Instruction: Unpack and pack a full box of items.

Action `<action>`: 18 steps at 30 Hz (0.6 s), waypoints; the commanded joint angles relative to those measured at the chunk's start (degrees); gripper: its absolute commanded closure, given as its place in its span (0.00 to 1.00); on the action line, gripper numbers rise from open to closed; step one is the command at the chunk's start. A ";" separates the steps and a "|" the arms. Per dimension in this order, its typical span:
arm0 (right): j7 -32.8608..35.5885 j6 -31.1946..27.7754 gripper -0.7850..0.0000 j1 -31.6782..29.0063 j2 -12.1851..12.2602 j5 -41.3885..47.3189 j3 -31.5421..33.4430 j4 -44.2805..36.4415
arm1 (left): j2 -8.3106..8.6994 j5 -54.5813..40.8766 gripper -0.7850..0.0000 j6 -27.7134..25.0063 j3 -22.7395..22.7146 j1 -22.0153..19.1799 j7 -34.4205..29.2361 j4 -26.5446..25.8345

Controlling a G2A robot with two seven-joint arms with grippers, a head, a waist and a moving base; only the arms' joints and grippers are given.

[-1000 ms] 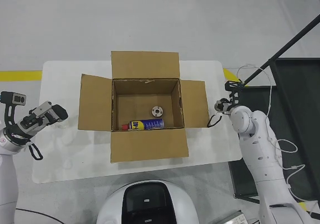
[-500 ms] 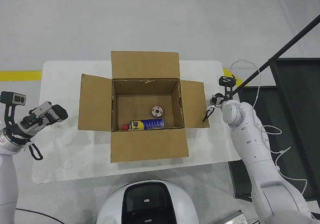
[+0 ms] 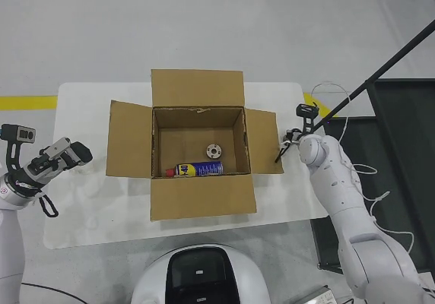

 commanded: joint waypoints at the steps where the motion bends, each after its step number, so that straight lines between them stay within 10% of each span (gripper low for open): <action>1: -0.69 0.94 0.00 -0.87 0.22 0.11 0.95 -2.14 | 0.00 0.00 0.00 0.00 0.00 0.00 0.00 0.00; 8: -1.22 4.47 0.00 -8.39 1.21 -1.83 4.42 -20.25 | 0.00 0.00 0.00 0.00 0.00 0.00 0.00 0.00; 18: 7.08 -5.47 0.00 -16.47 1.48 -3.97 -1.12 -48.07 | 0.00 0.00 0.00 0.00 0.00 0.00 0.00 0.00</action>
